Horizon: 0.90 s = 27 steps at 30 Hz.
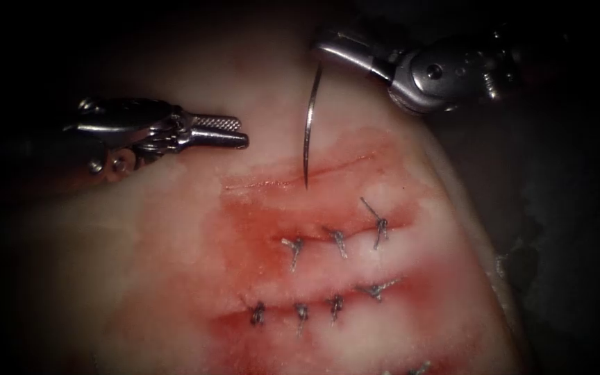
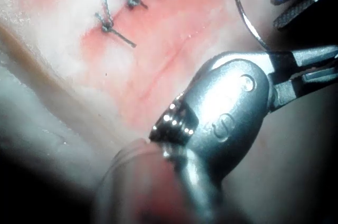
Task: Wound Closure
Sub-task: Insert the needle into the skin of the tissue
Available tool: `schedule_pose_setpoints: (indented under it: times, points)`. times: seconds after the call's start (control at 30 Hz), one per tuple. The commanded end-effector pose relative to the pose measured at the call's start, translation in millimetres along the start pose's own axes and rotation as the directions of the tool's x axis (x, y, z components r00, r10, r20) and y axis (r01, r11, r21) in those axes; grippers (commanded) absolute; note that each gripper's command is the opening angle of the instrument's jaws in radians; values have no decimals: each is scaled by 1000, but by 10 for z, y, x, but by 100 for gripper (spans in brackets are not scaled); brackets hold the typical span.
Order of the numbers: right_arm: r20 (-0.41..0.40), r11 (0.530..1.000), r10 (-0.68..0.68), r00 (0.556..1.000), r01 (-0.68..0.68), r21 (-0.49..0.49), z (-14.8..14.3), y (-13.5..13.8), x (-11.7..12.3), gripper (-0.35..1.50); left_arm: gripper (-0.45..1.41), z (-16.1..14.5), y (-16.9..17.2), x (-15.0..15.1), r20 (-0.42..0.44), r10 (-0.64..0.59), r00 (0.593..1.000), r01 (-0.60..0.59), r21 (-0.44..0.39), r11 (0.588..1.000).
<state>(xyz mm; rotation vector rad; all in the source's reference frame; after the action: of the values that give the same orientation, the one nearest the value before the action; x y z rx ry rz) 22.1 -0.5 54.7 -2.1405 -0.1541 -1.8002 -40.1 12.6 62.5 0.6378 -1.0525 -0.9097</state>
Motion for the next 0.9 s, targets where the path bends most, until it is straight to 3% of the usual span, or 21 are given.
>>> schedule_pose_setpoints:
  times: [0.03, 0.13, 0.2, 0.23, 0.27, 0.33, 0.5, 0.53, 0.6, 0.7, 0.9]
  points:
    - [44, 999, -48, 998, 49, -10, 13, -4, 8, -35, 34, 8, 2, -4, -2, 13, 1000, -13, 11, 1000]
    - [120, 975, -207, 971, 196, 101, 10, -17, 35, -35, 44, 21, -9, -2, -9, 19, 1000, -18, 23, 1000]
    - [171, 963, -269, 948, 258, 83, 9, -25, 50, -35, 32, 25, -11, 2, -14, 26, 1000, -26, 31, 999]
    - [179, 952, -305, 935, 295, 81, 9, -28, 55, -35, 16, 26, -13, 7, -17, 32, 999, -31, 37, 999]
    - [178, 923, -383, 906, 373, 91, 9, -31, 68, -35, -16, 27, -17, 14, -29, 26, 999, -25, 33, 999]
    - [193, 917, -400, 896, 393, 72, 12, -31, 77, -35, -43, 31, -21, 18, -49, -21, 999, 22, 16, 1000]
    - [237, 903, -414, 879, 430, -15, 20, -21, 90, -35, -45, 40, -38, 34, -115, -47, 992, 41, -58, 997]
    - [260, 899, -414, 872, 436, -32, 23, -17, 88, -35, -45, 44, -48, 38, -130, -51, 990, 37, -113, 993]
    - [267, 897, -418, 869, 442, -34, 26, -13, 86, -35, -45, 50, -54, 39, -110, -53, 993, 33, -179, 983]
    - [268, 898, -415, 869, 439, -34, 28, -7, 81, -35, -45, 60, -52, 42, 1, -81, 997, 77, -327, 942]
    - [278, 896, -416, 866, 443, -39, 28, -2, 69, -35, -45, 73, -37, 74, -13, -53, 998, 41, -467, 883]
